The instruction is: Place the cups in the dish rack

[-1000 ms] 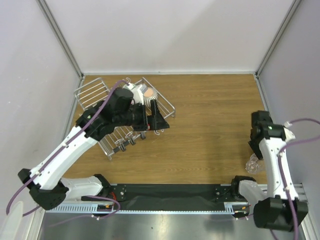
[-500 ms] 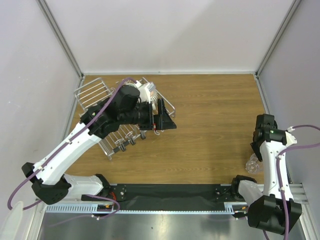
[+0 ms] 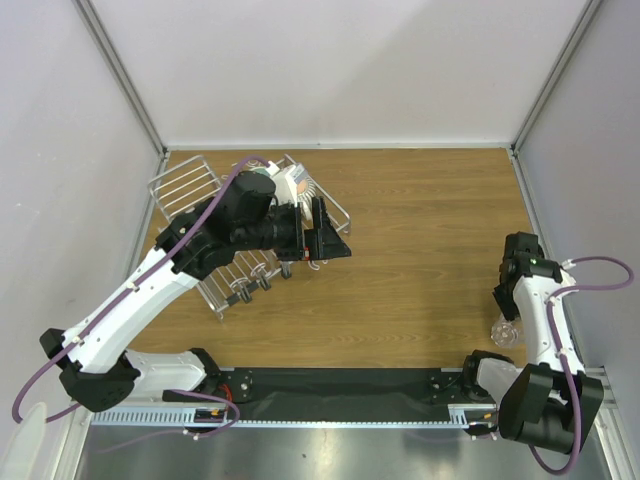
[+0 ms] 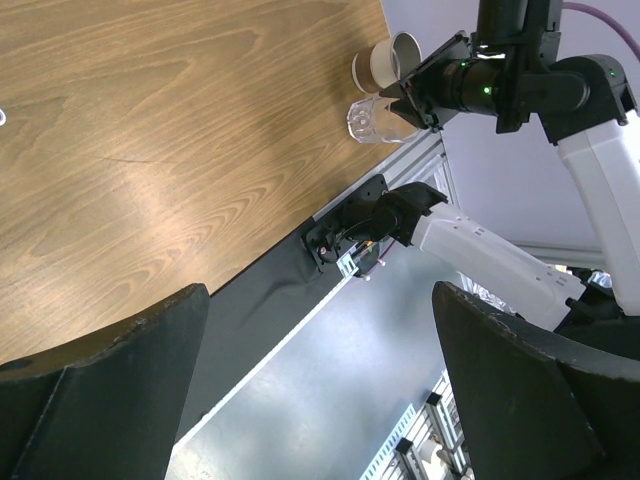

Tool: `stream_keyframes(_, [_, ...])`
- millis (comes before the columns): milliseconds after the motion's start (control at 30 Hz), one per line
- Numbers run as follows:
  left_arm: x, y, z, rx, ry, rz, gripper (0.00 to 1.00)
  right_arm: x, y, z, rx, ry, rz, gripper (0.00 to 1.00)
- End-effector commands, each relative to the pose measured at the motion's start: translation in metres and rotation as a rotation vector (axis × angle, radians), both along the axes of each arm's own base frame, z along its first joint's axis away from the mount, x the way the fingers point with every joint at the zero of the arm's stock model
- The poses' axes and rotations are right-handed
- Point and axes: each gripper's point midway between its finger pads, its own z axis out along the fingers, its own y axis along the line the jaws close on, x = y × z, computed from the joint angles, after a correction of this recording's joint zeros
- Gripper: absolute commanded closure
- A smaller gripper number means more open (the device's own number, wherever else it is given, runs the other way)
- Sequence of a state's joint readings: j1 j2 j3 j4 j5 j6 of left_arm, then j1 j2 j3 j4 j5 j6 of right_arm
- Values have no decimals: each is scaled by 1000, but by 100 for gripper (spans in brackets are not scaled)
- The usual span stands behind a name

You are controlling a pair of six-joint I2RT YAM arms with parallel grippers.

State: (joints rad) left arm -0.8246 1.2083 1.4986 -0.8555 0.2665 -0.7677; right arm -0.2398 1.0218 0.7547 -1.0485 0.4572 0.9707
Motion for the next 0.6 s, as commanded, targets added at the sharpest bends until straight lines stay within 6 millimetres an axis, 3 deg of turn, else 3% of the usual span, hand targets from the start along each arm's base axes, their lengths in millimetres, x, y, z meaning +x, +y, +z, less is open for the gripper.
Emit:
stream_keyframes(0, [-1,-2,15,-26,-31,-13,0,7,-3,-4,-5,-29,-34,69])
stream_keyframes(200, [-1,-2,12,-21,-29,-14,0,2,9,-13,43,-9,-38,73])
stream_keyframes(567, [-3,-1,8,-41,-21,-3,0,1,50,-20,153,-17,3,100])
